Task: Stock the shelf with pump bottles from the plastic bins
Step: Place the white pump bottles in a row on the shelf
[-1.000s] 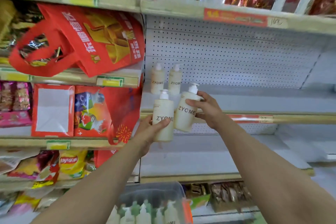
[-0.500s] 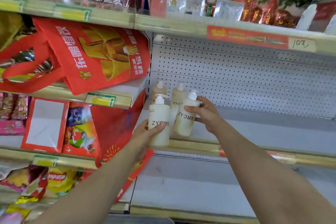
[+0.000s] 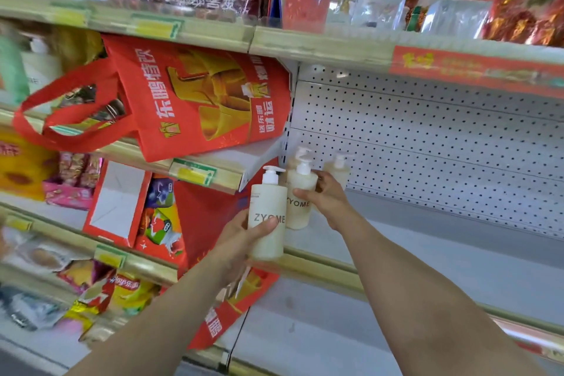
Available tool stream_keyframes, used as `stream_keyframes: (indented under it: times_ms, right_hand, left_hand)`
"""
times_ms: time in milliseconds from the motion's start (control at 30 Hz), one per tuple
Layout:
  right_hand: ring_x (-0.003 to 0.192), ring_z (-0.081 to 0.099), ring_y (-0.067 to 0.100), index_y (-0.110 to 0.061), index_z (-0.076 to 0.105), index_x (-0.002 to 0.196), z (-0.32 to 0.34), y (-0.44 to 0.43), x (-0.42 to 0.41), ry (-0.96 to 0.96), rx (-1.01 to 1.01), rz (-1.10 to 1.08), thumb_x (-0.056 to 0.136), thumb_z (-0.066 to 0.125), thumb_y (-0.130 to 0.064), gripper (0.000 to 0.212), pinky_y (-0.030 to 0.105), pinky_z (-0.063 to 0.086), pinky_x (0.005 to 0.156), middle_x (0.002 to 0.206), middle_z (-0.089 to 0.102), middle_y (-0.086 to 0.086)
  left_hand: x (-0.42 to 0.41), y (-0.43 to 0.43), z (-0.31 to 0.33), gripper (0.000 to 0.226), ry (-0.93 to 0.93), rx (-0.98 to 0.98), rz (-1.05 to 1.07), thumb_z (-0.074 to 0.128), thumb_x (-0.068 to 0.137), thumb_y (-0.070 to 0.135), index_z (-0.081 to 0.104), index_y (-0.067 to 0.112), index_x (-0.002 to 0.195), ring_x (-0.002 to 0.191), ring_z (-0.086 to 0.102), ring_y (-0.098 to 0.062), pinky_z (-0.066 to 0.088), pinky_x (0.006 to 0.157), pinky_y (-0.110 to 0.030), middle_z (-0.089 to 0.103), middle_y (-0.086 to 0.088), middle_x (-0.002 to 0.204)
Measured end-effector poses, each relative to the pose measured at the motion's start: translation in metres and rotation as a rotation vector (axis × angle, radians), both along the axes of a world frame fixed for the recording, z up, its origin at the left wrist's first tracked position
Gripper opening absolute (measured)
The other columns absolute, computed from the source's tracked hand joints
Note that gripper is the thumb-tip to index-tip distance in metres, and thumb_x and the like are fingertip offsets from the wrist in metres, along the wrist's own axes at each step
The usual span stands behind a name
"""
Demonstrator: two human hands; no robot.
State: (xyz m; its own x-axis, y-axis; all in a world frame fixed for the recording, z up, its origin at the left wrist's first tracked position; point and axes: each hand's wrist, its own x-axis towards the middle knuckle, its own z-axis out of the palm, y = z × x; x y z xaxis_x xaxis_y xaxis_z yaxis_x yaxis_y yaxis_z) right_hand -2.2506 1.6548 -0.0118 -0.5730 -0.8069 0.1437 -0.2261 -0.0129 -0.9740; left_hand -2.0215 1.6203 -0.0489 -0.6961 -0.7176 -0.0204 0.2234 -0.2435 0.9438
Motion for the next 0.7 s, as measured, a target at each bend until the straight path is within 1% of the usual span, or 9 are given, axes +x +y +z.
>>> stream_keyframes:
  times_ms: [200, 267, 367, 400, 467, 533, 600, 667, 700]
  right_hand:
    - [0.108, 0.064, 0.013, -0.025, 0.051, 0.126, -0.005, -0.009, 0.006, 0.059, -0.028, -0.047, 0.064, 0.092, -0.024, 0.075, 0.033, 0.055, 0.090, 0.118, 0.066, -0.004]
    - [0.112, 0.062, 0.015, -0.022, 0.048, 0.132, -0.001, -0.007, 0.006, 0.084, 0.020, -0.020, 0.069, 0.089, -0.028, 0.075, 0.035, 0.053, 0.095, 0.124, 0.063, -0.002]
    - [0.119, 0.056, 0.012, -0.019, 0.046, 0.139, 0.015, 0.007, 0.006, 0.049, 0.045, -0.034, 0.075, 0.081, -0.049, 0.079, 0.035, 0.048, 0.102, 0.132, 0.056, -0.006]
    - [0.119, 0.056, 0.012, -0.019, 0.048, 0.139, 0.022, 0.014, 0.007, 0.020, 0.001, -0.073, 0.076, 0.078, -0.056, 0.079, 0.034, 0.049, 0.099, 0.131, 0.057, -0.007]
    - [0.115, 0.062, 0.014, -0.019, 0.058, 0.131, 0.036, 0.029, 0.010, -0.030, -0.076, -0.090, 0.077, 0.073, -0.061, 0.070, 0.030, 0.054, 0.086, 0.124, 0.065, -0.005]
    - [0.106, 0.068, 0.018, -0.019, 0.069, 0.116, 0.047, 0.045, 0.015, -0.060, -0.073, 0.019, 0.077, 0.072, -0.062, 0.059, 0.030, 0.056, 0.078, 0.111, 0.073, -0.001]
    - [0.101, 0.071, 0.019, -0.019, 0.072, 0.110, 0.054, 0.059, 0.019, -0.030, -0.019, 0.110, 0.076, 0.075, -0.058, 0.052, 0.028, 0.056, 0.077, 0.107, 0.075, 0.001]
    - [0.103, 0.071, 0.018, -0.018, 0.070, 0.115, 0.058, 0.070, 0.018, 0.001, 0.032, 0.148, 0.080, 0.078, -0.045, 0.045, 0.026, 0.057, 0.077, 0.111, 0.074, 0.003]
    - [0.105, 0.070, 0.020, -0.017, 0.067, 0.119, 0.059, 0.076, 0.016, -0.006, 0.050, 0.163, 0.081, 0.078, -0.038, 0.045, 0.029, 0.057, 0.081, 0.114, 0.073, 0.005]
  left_hand:
    - [-0.001, -0.002, 0.003, 0.064, -0.010, -0.018, 0.007, 0.086, 0.065, 0.034, 0.062, 0.018, 0.122, 0.096, 0.073, -0.027, 0.059, 0.068, -0.039, 0.075, -0.008, 0.108]
    - [-0.004, -0.001, 0.007, 0.066, -0.014, -0.036, -0.007, 0.086, 0.066, 0.036, 0.061, 0.018, 0.124, 0.099, 0.072, -0.027, 0.059, 0.071, -0.039, 0.074, -0.008, 0.110]
    - [-0.012, 0.003, 0.015, 0.065, -0.020, -0.100, -0.042, 0.084, 0.067, 0.037, 0.061, 0.020, 0.126, 0.100, 0.072, -0.024, 0.060, 0.077, -0.039, 0.074, -0.005, 0.111]
    - [-0.016, 0.006, 0.019, 0.063, -0.011, -0.117, -0.059, 0.084, 0.069, 0.035, 0.061, 0.021, 0.126, 0.101, 0.072, -0.023, 0.060, 0.078, -0.038, 0.074, -0.005, 0.111]
    - [-0.028, 0.012, 0.026, 0.058, 0.009, -0.122, -0.082, 0.084, 0.070, 0.030, 0.062, 0.021, 0.123, 0.102, 0.071, -0.024, 0.059, 0.081, -0.038, 0.074, -0.007, 0.112]
    - [-0.041, 0.021, 0.032, 0.048, 0.018, -0.106, -0.104, 0.084, 0.074, 0.024, 0.064, 0.024, 0.118, 0.104, 0.070, -0.026, 0.058, 0.086, -0.042, 0.074, -0.008, 0.113]
    - [-0.052, 0.027, 0.037, 0.039, 0.011, -0.121, -0.122, 0.079, 0.080, 0.022, 0.065, 0.024, 0.117, 0.107, 0.069, -0.026, 0.056, 0.093, -0.047, 0.073, -0.007, 0.115]
    - [-0.060, 0.031, 0.040, 0.043, -0.001, -0.146, -0.141, 0.078, 0.083, 0.025, 0.063, 0.019, 0.123, 0.110, 0.068, -0.027, 0.055, 0.095, -0.049, 0.072, -0.007, 0.117]
    - [-0.064, 0.033, 0.041, 0.044, -0.007, -0.153, -0.148, 0.077, 0.083, 0.028, 0.063, 0.018, 0.124, 0.110, 0.068, -0.026, 0.055, 0.094, -0.049, 0.072, -0.006, 0.117]
